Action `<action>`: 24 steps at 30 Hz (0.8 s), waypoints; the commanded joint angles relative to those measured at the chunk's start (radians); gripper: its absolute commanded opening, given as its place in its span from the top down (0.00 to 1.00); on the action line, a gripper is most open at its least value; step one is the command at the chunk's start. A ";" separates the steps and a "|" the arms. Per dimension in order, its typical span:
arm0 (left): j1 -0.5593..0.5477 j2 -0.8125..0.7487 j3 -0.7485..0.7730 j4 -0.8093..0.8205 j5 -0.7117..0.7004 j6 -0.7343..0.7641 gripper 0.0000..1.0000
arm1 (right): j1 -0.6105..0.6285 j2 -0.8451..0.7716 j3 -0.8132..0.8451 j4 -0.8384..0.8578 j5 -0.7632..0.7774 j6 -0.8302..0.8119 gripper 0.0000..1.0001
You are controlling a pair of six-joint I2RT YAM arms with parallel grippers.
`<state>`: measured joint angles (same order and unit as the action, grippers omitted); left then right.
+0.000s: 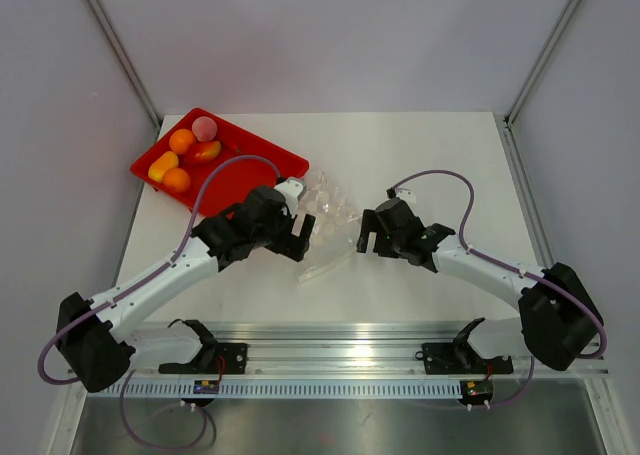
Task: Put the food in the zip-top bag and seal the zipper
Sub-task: Pick up the zipper food storage bag at the center of the board.
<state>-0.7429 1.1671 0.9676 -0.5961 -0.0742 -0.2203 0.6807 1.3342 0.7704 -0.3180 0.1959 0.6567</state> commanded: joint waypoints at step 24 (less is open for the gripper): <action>-0.225 0.360 0.077 0.131 -0.194 0.113 0.17 | -0.240 -0.257 -0.137 -0.012 -0.089 0.078 0.01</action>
<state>-0.9558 1.4864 1.0260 -0.5289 -0.2592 -0.1356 0.4488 1.1152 0.6289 -0.3397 0.1284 0.7216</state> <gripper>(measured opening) 0.838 0.993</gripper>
